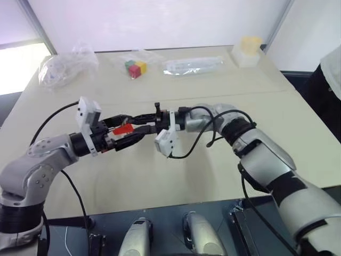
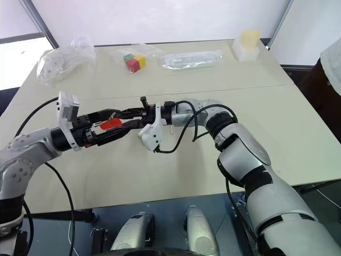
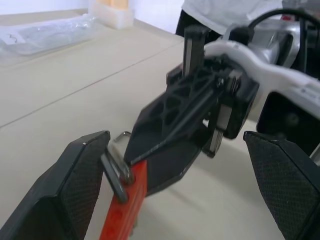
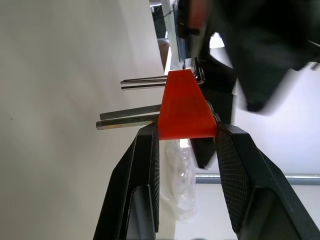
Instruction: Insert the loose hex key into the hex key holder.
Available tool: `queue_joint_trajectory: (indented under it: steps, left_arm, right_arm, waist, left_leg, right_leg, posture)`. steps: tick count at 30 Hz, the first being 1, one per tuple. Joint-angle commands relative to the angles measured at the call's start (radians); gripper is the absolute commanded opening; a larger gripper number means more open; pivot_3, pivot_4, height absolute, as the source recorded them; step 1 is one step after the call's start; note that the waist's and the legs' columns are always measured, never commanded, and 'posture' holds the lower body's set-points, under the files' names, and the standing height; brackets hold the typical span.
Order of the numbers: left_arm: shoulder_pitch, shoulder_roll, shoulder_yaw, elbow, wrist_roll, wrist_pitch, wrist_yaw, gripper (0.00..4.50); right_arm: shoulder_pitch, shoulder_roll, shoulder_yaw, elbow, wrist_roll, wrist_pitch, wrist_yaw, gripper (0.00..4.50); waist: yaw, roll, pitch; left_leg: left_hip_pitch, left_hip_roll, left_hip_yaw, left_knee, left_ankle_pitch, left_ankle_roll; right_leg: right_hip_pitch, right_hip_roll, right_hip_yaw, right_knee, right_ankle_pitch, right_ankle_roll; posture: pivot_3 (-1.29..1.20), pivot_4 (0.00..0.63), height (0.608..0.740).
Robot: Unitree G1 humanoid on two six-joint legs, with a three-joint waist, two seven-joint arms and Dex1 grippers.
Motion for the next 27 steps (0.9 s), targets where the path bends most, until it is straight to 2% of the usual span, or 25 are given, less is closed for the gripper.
queue_joint_trajectory:
  steps: [1,9,20,27]
  left_arm:
    - [0.010,0.025,0.052,-0.007,0.005,-0.020,-0.007,4.50]
    - [0.012,0.036,0.112,-0.007,-0.036,-0.002,0.005,4.50]
    - [-0.092,0.023,0.106,0.083,-0.149,0.061,-0.035,4.50]
    - [-0.144,0.025,0.091,0.154,-0.145,0.062,-0.072,4.50]
  right_arm:
    - [-0.055,-0.034,-0.057,-0.018,0.074,-0.029,0.047,1.04]
    - [-0.060,-0.082,-0.119,-0.023,0.152,-0.021,0.129,1.04]
    - [0.037,-0.076,-0.133,-0.160,0.497,0.045,0.500,1.04]
    - [0.062,-0.074,-0.171,-0.225,0.558,0.110,0.599,1.04]
  waist:
    - [0.000,0.000,0.000]
    - [0.000,0.000,0.000]
    - [0.001,0.000,0.000]
    - [0.001,0.000,0.000]
  left_leg:
    - [0.000,0.000,0.000,0.000,0.000,0.000]
    - [0.000,0.000,0.000,0.000,0.000,0.000]
    - [0.000,0.000,0.000,0.000,0.000,0.000]
    - [0.000,0.000,0.000,0.001,0.000,0.000]
  right_leg:
    - [0.000,0.000,0.000,0.000,0.000,0.000]
    - [0.000,0.000,0.000,0.000,0.000,0.000]
    - [0.000,0.000,0.000,0.000,0.000,0.001]
    - [0.000,0.000,0.000,0.001,0.000,0.001]
  posture:
    - [0.00,0.150,0.740]
    - [0.00,0.150,0.740]
    - [0.00,0.150,0.740]
    - [0.00,0.150,0.740]
